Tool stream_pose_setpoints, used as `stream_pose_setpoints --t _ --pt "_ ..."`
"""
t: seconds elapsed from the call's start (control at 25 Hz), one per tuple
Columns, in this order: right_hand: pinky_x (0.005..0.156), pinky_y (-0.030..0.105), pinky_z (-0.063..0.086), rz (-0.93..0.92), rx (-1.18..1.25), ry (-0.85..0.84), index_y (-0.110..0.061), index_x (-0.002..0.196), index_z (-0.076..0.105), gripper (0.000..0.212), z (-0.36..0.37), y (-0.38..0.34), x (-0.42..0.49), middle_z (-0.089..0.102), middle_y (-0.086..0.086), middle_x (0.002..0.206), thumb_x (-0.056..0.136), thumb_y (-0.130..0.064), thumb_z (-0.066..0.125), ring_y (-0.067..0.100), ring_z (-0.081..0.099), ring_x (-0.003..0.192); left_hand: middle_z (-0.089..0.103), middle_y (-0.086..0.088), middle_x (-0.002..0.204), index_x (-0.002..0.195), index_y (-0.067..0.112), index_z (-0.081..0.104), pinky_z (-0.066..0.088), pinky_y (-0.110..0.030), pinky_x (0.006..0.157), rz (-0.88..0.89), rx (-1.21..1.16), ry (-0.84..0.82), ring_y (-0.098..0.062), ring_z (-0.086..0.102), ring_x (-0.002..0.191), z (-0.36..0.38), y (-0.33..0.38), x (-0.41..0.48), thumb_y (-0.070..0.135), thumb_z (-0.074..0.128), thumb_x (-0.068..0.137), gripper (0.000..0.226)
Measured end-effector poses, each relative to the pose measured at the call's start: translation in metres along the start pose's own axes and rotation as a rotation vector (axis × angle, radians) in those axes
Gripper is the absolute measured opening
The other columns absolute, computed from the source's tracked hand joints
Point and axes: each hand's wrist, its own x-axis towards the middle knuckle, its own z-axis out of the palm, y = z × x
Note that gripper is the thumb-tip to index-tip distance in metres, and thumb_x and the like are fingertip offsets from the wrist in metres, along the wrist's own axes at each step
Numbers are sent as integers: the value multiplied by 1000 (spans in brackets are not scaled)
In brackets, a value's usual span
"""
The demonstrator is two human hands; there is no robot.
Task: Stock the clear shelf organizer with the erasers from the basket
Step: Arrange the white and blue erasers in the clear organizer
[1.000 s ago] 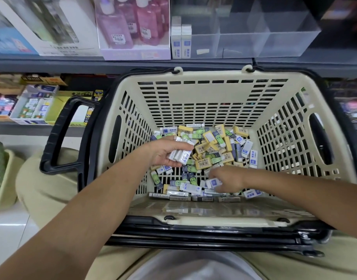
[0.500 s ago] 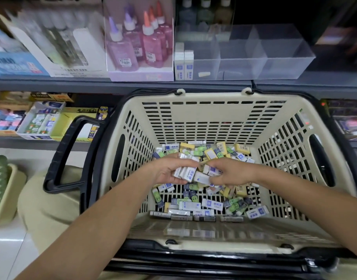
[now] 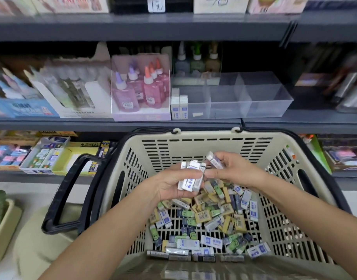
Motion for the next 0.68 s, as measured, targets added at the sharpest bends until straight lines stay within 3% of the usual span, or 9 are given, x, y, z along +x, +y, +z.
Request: stream_pose_setpoints --t 0.12,0.24,0.32,0.44,0.68 --pt "68 25 51 22 197 87 -9 104 59 21 -11 -6 7 62 3 77 95 -23 46 9 59 63 72 -1 75 91 15 64 54 -24 53 102 38 60 -12 68 66 2 22 1 12 73 65 28" --pt "82 27 53 -25 229 157 -12 93 65 13 -20 -15 15 70 5 89 93 -14 52 14 66 80 72 -4 81 101 15 60 54 -26 53 222 31 122 -16 68 71 1 46 2 11 82 55 51" --pt "76 23 55 -43 250 172 -15 88 62 5 -25 -23 22 73 3 85 90 -12 57 12 68 76 72 -5 84 100 18 60 53 -27 53 307 27 151 -17 69 73 -4 62 2 13 85 50 56" --pt "66 20 56 -70 292 186 -19 95 60 10 -34 -37 32 74 5 81 88 -12 61 12 70 70 73 -5 82 100 16 59 53 -27 52 404 -6 214 -17 68 69 -13 85 1 20 84 42 62" --pt "48 15 43 -196 115 295 -16 91 65 11 -47 -61 54 69 -7 70 84 -8 65 2 61 59 72 -9 85 100 16 57 56 -31 53 497 -58 291 -19 68 68 -34 108 4 9 78 60 45"
